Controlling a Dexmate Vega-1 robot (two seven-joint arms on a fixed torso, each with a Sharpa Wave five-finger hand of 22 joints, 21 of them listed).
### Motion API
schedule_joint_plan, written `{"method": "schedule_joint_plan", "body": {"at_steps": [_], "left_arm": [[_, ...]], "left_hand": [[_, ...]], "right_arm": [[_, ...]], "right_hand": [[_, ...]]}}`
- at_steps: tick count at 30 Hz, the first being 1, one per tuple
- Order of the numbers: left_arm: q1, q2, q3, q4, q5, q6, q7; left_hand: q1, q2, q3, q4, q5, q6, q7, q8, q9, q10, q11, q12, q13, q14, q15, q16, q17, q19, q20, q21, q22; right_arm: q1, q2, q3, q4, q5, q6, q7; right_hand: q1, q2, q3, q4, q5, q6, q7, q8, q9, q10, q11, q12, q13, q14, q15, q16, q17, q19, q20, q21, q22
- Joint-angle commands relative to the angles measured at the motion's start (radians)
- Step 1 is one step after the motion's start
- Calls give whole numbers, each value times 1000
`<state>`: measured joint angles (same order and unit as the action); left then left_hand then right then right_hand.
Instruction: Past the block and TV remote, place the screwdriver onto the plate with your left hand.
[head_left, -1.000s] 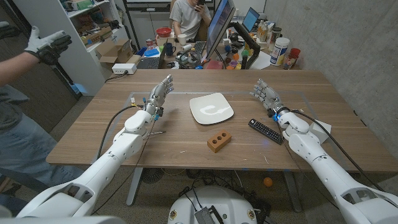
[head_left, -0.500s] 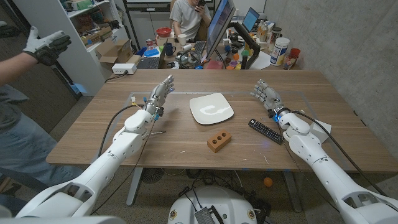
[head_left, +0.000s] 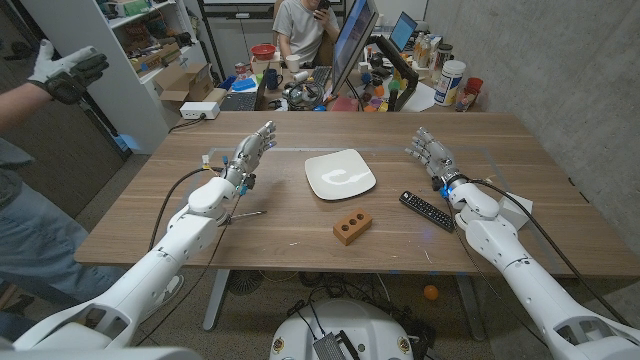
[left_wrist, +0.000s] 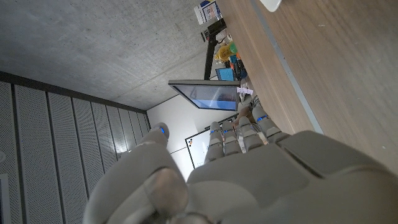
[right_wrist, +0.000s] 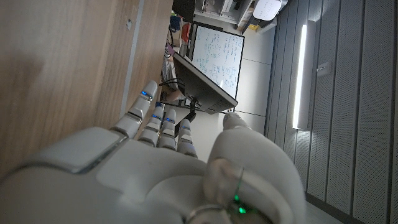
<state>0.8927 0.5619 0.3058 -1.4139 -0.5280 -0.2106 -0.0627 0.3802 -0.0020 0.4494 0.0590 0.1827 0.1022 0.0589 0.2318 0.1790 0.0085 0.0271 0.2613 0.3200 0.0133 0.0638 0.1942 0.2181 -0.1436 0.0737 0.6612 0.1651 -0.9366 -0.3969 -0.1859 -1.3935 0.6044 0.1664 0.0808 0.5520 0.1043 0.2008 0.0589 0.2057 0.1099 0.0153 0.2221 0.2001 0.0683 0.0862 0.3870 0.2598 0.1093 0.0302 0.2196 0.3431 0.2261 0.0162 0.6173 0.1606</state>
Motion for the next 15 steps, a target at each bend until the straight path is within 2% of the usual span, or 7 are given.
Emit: {"method": "schedule_joint_plan", "body": {"at_steps": [1,9,15], "left_arm": [[69,101,-45,-75,-34,7,-54],[116,187,-73,-143,-39,21,-90],[170,283,-98,-222,-5,58,-81]], "left_hand": [[8,9,5,-6,4,12,-1,-5,6,13,2,-3,-2,11,3,10,-3,2,4,-6,4],[11,13,7,-12,3,16,1,-8,6,21,3,-4,-9,17,3,11,-9,6,8,-12,5],[15,16,9,-17,1,23,3,-9,6,32,8,-3,-15,28,5,15,-13,10,12,-18,5]], "right_arm": [[-35,6,-12,-81,-52,1,-93],[-25,23,-16,-71,-54,9,-116],[-41,26,-16,-85,-66,12,-147]], "right_hand": [[-6,4,2,-4,-3,13,-5,7,0,12,2,-1,-3,10,2,9,-1,15,-1,-4,4],[-7,4,2,-5,-3,17,-7,7,0,16,4,-5,-7,12,2,9,-4,20,0,-9,4],[-9,4,2,-6,-4,23,-7,8,0,20,2,-8,-11,15,2,9,-7,23,3,-12,4]]}}
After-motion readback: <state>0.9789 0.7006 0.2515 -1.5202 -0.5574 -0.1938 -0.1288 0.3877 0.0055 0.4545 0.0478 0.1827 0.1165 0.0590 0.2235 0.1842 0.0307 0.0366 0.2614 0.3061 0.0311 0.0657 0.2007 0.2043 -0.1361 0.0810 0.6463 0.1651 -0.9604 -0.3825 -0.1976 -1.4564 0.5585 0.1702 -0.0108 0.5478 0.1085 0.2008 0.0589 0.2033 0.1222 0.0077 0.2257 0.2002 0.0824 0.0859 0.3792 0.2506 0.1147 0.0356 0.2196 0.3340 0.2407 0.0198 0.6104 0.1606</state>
